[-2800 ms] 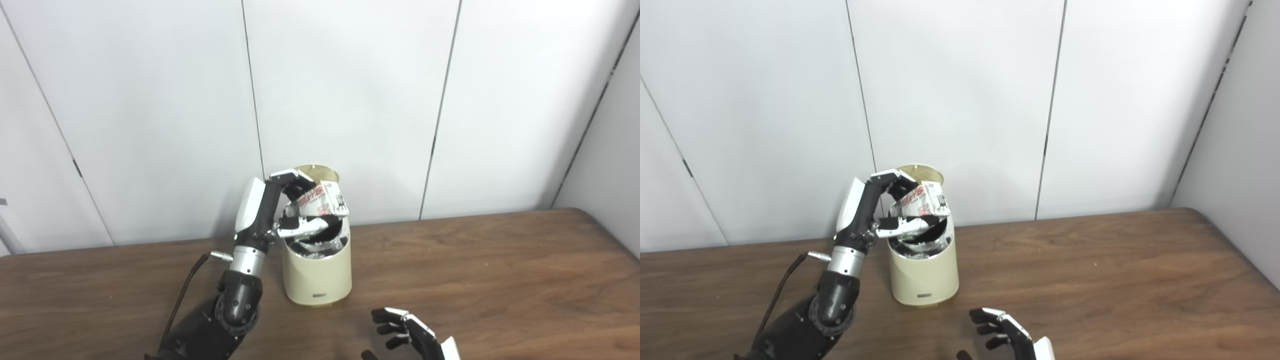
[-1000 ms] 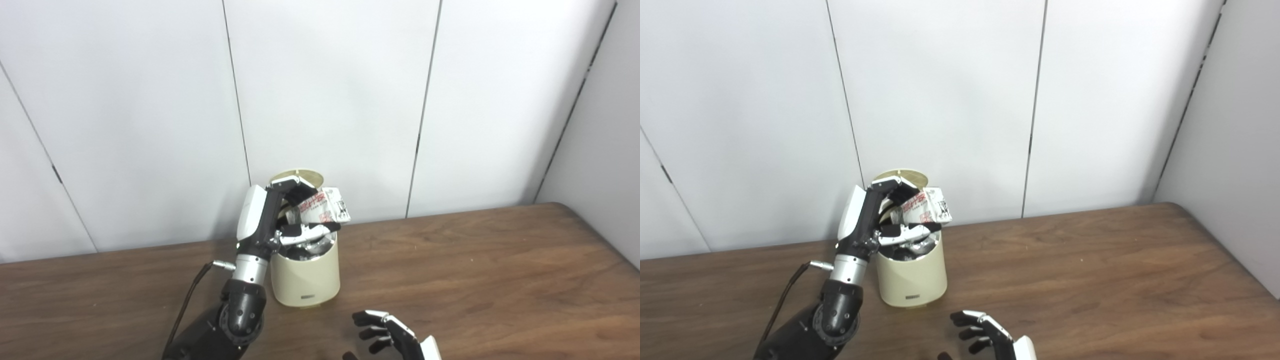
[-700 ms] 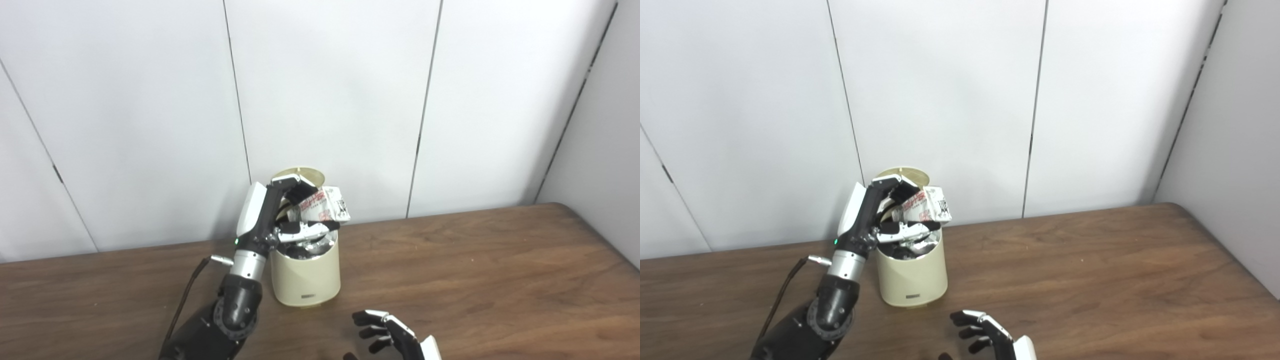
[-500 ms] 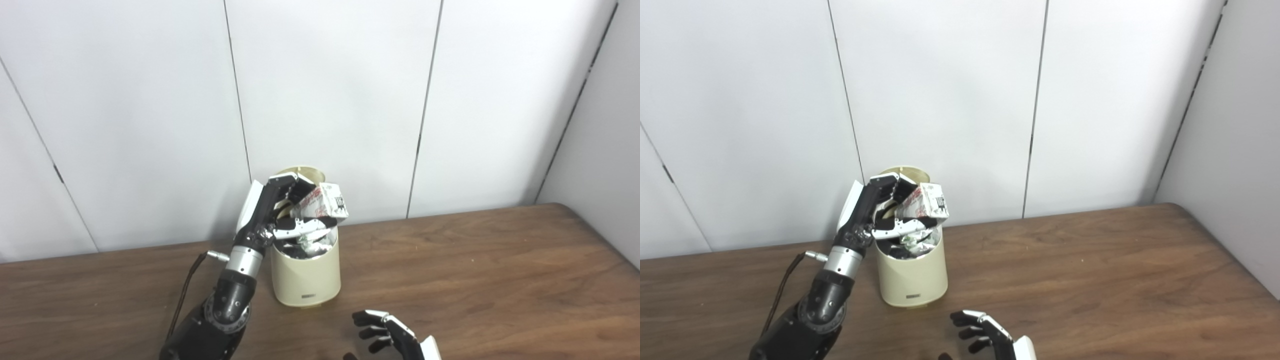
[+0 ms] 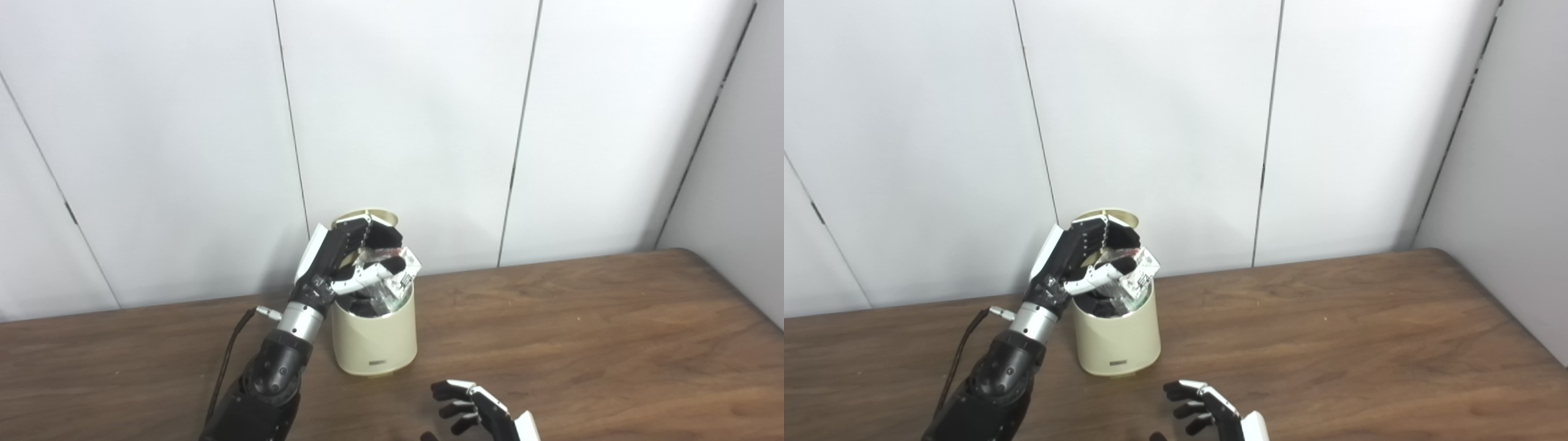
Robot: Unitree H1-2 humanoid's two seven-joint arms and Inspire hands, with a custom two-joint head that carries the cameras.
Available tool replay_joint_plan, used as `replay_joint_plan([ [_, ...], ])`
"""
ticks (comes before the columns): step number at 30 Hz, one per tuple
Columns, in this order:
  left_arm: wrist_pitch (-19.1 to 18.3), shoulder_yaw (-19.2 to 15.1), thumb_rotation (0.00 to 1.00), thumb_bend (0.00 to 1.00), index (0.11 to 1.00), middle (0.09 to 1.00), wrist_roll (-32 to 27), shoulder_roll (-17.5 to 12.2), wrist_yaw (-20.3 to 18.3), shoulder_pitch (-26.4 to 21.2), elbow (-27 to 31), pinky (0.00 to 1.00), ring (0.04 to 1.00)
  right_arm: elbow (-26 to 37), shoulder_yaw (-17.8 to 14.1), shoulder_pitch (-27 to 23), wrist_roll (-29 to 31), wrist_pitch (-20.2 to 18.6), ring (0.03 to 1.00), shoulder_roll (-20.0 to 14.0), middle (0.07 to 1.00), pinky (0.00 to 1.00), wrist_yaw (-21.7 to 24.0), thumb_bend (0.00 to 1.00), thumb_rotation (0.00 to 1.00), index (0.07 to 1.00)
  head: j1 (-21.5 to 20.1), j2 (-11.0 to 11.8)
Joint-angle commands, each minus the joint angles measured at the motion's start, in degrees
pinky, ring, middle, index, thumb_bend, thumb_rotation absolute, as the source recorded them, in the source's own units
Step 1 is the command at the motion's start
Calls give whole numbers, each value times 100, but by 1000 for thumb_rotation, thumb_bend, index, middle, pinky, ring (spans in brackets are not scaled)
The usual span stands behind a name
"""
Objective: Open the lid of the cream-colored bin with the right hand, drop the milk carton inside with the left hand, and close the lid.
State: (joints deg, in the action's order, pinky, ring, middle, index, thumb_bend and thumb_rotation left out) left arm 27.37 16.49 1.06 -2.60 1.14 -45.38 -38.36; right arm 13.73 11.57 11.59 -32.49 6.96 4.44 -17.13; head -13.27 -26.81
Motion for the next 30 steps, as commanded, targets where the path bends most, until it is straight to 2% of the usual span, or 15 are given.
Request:
replay_joint_plan([
  [1,-45,-83,569,1000,544,556,25,-5,-80,-149,108,641,575,197,-13,275,13,122,626,55,674,507,-53,225,81,665,7,-2],
  [4,-45,-133,556,1000,540,551,38,0,-125,-150,123,629,560,207,-15,286,16,111,594,71,669,465,-61,228,83,663,7,-15],
  [9,-45,-217,516,1000,536,542,28,21,-212,-124,131,635,563,228,-11,306,23,99,617,63,675,494,-45,224,97,668,5,-29],
  [13,-45,-145,505,1000,533,531,133,-5,-69,-126,130,625,546,245,-11,310,16,97,607,51,671,476,-37,225,97,669,20,-30],
  [19,-45,-181,488,1000,528,526,95,6,-99,-127,164,619,532,234,-25,296,26,114,631,39,677,509,-42,228,104,668,42,-38],
  [25,-45,-408,473,1000,523,517,-27,55,-259,-14,445,607,523,170,-58,249,80,188,559,4,662,428,-61,232,61,665,98,-23],
  [28,-45,-416,466,1000,518,511,68,2,-132,22,570,601,519,163,-86,225,125,182,579,-9,661,453,-37,233,73,664,127,-14],
  [30,-45,-444,464,1000,516,510,77,-19,-98,26,602,578,517,147,-103,208,138,213,548,-22,644,417,-46,233,72,663,142,-5],
])
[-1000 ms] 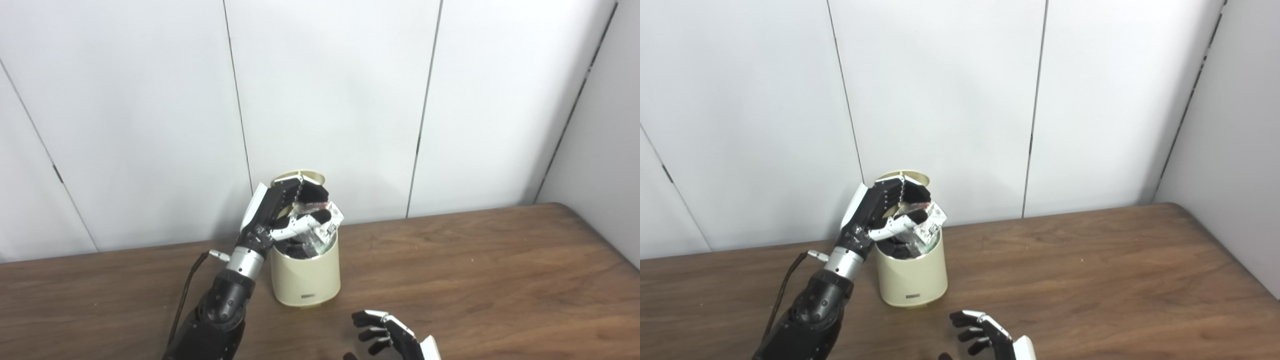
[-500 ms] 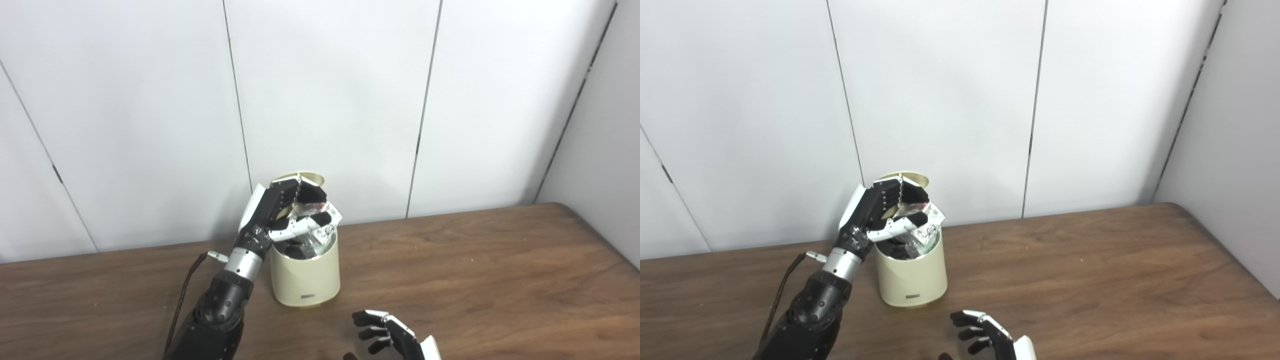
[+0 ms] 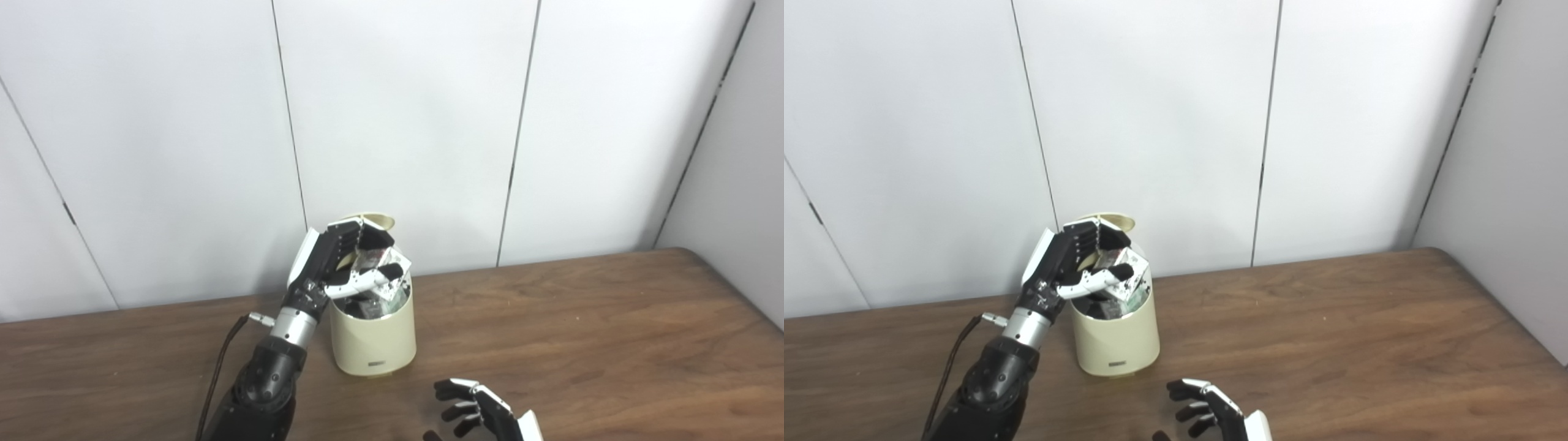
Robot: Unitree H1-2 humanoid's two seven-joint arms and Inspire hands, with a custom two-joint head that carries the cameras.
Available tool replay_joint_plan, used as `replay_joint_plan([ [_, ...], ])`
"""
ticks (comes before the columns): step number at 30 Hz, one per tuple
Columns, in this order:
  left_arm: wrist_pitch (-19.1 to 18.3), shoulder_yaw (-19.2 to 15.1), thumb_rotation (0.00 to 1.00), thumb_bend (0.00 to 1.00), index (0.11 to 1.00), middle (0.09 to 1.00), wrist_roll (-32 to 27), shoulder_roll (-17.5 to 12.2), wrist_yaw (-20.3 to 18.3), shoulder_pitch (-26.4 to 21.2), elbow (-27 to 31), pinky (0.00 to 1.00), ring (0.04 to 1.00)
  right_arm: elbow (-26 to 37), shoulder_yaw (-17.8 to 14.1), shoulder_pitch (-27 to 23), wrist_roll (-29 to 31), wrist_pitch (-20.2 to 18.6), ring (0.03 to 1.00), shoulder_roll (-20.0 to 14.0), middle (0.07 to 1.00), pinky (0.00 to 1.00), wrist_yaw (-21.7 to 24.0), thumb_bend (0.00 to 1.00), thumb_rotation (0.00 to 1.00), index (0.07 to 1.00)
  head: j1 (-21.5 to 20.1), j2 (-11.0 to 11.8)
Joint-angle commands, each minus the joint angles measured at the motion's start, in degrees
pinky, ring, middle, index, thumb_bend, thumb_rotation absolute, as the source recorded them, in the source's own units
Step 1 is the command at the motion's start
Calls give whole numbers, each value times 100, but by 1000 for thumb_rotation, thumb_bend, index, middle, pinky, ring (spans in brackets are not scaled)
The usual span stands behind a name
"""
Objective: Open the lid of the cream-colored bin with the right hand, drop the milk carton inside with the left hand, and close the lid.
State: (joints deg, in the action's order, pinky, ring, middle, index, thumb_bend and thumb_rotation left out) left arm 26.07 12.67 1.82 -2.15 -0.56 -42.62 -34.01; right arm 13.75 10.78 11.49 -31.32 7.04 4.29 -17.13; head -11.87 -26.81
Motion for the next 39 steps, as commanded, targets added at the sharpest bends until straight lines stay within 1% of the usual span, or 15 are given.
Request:
replay_joint_plan([
  [1,86,-84,463,1000,516,510,-3,-83,86,-249,206,571,517,142,-29,214,22,207,539,-9,639,407,-48,232,65,662,11,-2],
  [6,86,-163,450,1000,515,512,-6,-152,131,-241,422,565,519,122,-52,201,39,210,572,-40,646,440,-26,235,78,661,48,12],
  [8,86,-145,451,1000,509,511,65,-194,295,-233,531,580,523,103,-67,190,49,227,598,-48,654,468,-34,236,76,660,86,13],
  [10,86,-114,452,1000,503,508,117,-229,460,-231,620,597,533,79,-79,177,56,255,534,-62,650,398,-40,232,74,663,110,27],
  [14,86,28,442,978,506,496,190,-337,797,-252,790,582,492,47,-108,155,95,255,563,-82,656,423,-16,230,69,665,128,36],
  [18,86,102,441,974,510,493,176,-413,935,-282,825,575,484,32,-127,137,64,237,577,-96,656,437,-11,230,70,666,155,62],
  [23,86,172,427,963,513,499,200,-516,1035,-303,869,552,489,30,-128,130,70,225,551,-116,655,409,28,230,127,670,206,64],
  [25,86,225,423,962,513,501,231,-556,1131,-316,871,549,492,23,-140,123,112,223,574,-107,658,437,45,233,130,670,243,60],
  [30,86,356,441,935,512,503,287,-670,1432,-225,1018,539,503,-94,-175,58,145,330,572,-110,657,435,20,229,66,668,322,81],
  [33,86,525,548,865,504,500,455,-801,1863,-20,1336,491,498,-208,-226,-17,168,385,589,-138,653,459,10,227,63,665,407,116],
  [34,86,582,586,789,494,489,500,-869,2001,106,1542,456,480,-243,-256,-44,219,397,584,-147,649,450,26,226,64,666,430,150],
  [35,86,630,614,658,473,463,547,-940,2109,229,1744,417,444,-271,-287,-70,302,417,580,-151,646,440,49,224,80,667,449,161],
  [36,86,658,624,594,462,449,569,-1030,2157,402,1998,401,425,-286,-320,-105,453,430,580,-162,645,439,104,223,86,667,495,162],
  [38,86,626,575,474,439,428,482,-1145,2051,738,2416,378,403,-282,-384,-184,750,431,610,-195,661,482,223,210,123,668,560,161],
  [39,86,533,528,433,437,425,309,-1165,1854,983,2660,371,398,-263,-423,-241,961,457,623,-220,667,508,296,205,135,669,606,172],
])
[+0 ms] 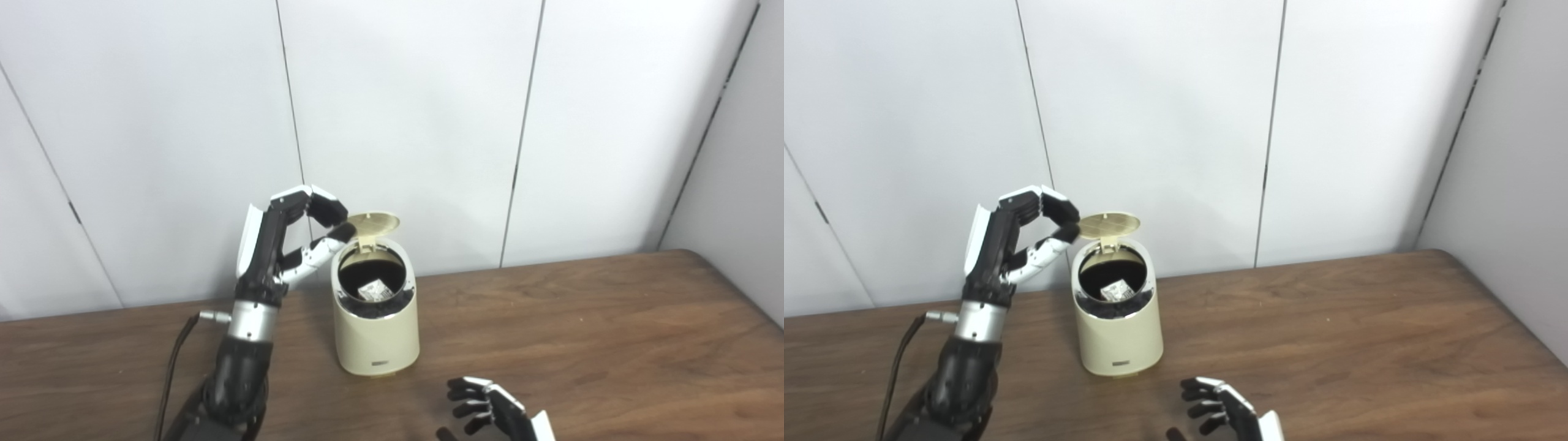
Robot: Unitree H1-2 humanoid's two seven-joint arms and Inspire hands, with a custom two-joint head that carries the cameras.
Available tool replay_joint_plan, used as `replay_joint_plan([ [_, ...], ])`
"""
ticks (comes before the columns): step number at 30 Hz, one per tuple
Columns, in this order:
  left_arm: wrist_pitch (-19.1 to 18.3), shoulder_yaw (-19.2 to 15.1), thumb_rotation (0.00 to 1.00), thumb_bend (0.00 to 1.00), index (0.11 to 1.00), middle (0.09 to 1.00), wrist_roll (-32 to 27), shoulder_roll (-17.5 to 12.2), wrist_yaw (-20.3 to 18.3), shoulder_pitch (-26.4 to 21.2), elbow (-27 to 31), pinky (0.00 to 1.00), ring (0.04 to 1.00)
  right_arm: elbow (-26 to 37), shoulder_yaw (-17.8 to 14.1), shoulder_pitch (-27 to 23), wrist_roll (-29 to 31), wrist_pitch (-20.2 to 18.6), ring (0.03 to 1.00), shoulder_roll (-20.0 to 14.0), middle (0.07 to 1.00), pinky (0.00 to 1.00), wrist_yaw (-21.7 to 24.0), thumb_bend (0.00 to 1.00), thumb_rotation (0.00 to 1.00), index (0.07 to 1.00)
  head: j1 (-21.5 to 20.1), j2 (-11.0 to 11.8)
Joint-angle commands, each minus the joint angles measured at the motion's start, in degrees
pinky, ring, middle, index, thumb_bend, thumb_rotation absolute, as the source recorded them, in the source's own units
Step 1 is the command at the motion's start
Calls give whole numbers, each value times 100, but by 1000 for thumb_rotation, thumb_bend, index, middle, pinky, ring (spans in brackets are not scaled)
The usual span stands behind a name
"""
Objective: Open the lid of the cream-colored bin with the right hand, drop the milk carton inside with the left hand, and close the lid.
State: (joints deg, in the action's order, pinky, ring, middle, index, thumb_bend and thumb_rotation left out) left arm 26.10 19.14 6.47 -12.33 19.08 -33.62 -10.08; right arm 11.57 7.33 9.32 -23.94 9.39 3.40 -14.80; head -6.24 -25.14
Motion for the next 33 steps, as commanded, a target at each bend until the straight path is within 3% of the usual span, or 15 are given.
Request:
replay_joint_plan([
  [1,82,-235,452,412,445,429,-426,-148,-362,383,538,372,401,45,-118,-84,363,192,630,-130,671,522,124,204,141,669,68,32],
  [3,80,-495,139,475,479,465,-813,-87,-711,957,952,396,434,283,-181,-242,429,96,630,-164,663,529,229,207,189,663,140,52],
  [6,-19,-747,90,475,492,564,-1322,-76,-1083,1726,1430,450,522,665,-257,-642,173,93,639,-419,673,528,409,213,349,673,244,113],
  [8,-201,-892,592,282,635,644,-1576,-34,-1292,1997,1626,535,609,799,-291,-856,186,135,679,-591,711,555,528,233,401,702,287,121],
  [10,-453,-1032,711,252,684,679,-1755,-10,-1423,2334,1813,579,649,1091,-328,-1136,196,-111,711,-752,741,585,738,259,464,727,350,138],
  [12,-668,-1156,746,239,751,744,-1807,43,-1533,2597,1930,656,724,1340,-367,-1375,194,-383,763,-865,789,645,928,351,607,771,329,168],
  [17,-801,-1291,741,214,806,805,-1574,363,-1625,3516,1951,720,790,1909,-451,-2078,-186,-633,714,-1164,749,576,1370,409,720,727,353,154],
  [21,-332,-1311,775,229,834,843,-1424,551,-1855,3871,1509,774,821,2144,-543,-2678,-172,-987,735,-1622,773,594,1933,469,779,761,259,137],
  [26,35,-1276,895,292,881,898,-1250,781,-2079,3821,981,919,891,2224,-632,-3331,-30,-1509,780,-2067,819,621,2503,590,803,799,235,162],
  [28,34,-1294,941,262,895,910,-1111,874,-2062,3764,906,948,907,2278,-592,-3593,-189,-1841,807,-2215,845,642,2790,666,846,825,241,163],
  [30,-25,-1313,979,232,908,919,-919,989,-1974,3745,889,957,916,2304,-519,-3913,-362,-2162,857,-2391,881,723,3127,728,890,863,273,164],
  [33,-104,-1327,999,201,914,926,-791,1106,-1966,3751,953,964,925,2185,-404,-4326,-527,-2314,883,-2548,885,780,3406,763,905,881,297,171],
])
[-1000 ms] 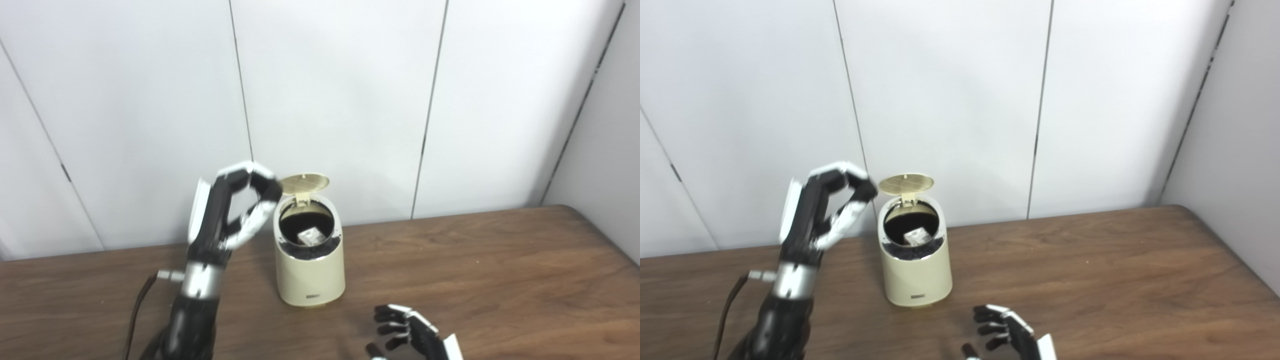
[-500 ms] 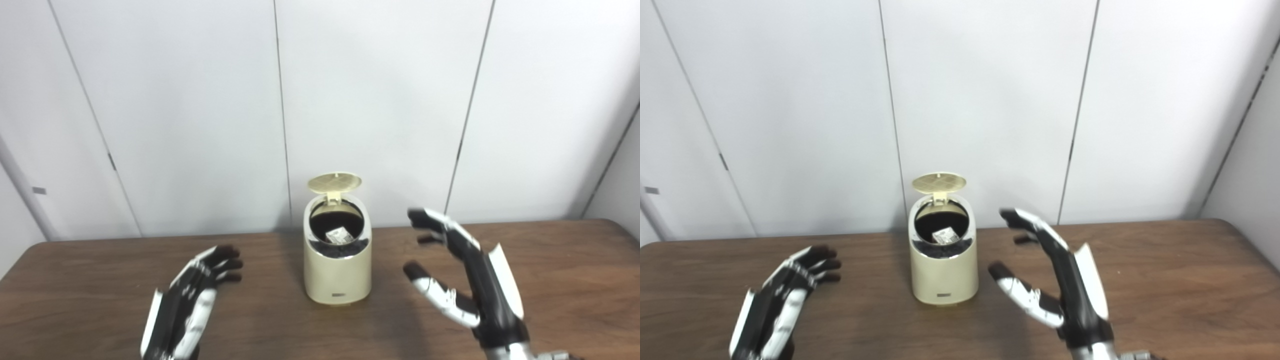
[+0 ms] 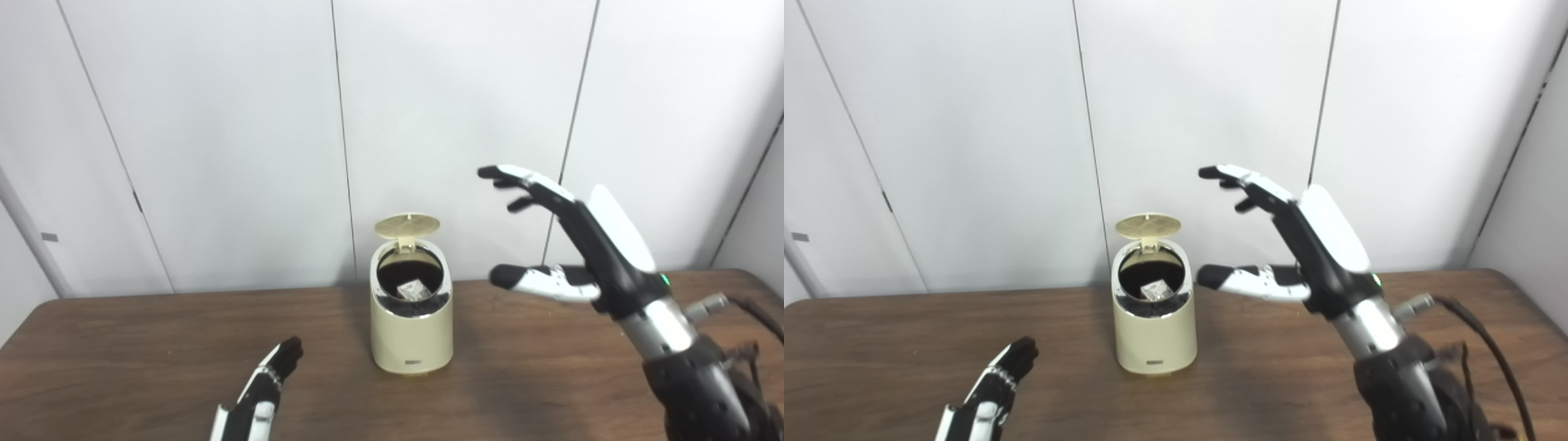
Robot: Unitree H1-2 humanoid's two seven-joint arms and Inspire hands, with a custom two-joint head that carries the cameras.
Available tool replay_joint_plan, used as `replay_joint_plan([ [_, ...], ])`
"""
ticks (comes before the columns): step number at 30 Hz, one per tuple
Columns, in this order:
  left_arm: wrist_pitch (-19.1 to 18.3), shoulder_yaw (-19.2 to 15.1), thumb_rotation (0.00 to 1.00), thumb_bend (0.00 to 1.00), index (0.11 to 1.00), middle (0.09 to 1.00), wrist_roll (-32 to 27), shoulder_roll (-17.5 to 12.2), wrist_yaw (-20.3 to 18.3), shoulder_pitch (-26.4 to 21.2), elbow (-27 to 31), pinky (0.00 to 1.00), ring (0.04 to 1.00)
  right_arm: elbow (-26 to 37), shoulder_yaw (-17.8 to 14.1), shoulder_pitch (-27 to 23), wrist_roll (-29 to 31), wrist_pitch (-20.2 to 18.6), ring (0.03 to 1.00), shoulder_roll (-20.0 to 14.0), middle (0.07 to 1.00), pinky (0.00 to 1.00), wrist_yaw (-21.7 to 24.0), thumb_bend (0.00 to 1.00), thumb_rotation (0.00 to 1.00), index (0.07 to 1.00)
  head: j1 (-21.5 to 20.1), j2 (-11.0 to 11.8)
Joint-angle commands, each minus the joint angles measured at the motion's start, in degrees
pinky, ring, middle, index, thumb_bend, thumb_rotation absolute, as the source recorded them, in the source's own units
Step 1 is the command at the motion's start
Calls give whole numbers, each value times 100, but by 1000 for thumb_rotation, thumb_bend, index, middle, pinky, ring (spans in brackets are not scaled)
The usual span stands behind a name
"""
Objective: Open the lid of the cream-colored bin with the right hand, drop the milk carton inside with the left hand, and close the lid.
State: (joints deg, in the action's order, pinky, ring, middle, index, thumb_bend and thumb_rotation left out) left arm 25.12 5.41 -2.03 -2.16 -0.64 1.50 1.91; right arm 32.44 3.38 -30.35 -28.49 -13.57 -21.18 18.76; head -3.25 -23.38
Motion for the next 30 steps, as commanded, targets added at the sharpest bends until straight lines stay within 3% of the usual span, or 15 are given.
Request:
replay_joint_plan([
  [1,-5,40,1000,204,913,925,117,115,7,237,-248,964,924,4,54,-523,-154,-69,884,-137,883,785,147,757,895,883,12,19],
  [6,63,18,999,236,898,903,535,232,101,215,-286,906,892,-645,386,-1228,-490,-98,888,-244,884,781,444,718,818,882,30,30],
  [13,53,4,991,253,886,886,797,330,141,138,-385,860,871,-1619,877,-1834,-913,128,921,-277,902,806,561,764,834,893,85,65],
  [16,92,1,914,256,881,882,697,352,103,108,-450,845,867,-2050,1058,-2079,-976,192,940,-216,908,826,632,775,827,896,88,68],
  [23,-22,6,862,276,881,886,624,369,55,112,-423,834,874,-2550,1322,-2356,-1176,18,962,-90,916,888,834,762,789,893,99,74],
  [30,33,16,834,266,880,889,541,359,-8,95,-470,835,875,-2925,1597,-2573,-1453,-154,972,-44,916,909,1221,788,840,897,95,77],
])
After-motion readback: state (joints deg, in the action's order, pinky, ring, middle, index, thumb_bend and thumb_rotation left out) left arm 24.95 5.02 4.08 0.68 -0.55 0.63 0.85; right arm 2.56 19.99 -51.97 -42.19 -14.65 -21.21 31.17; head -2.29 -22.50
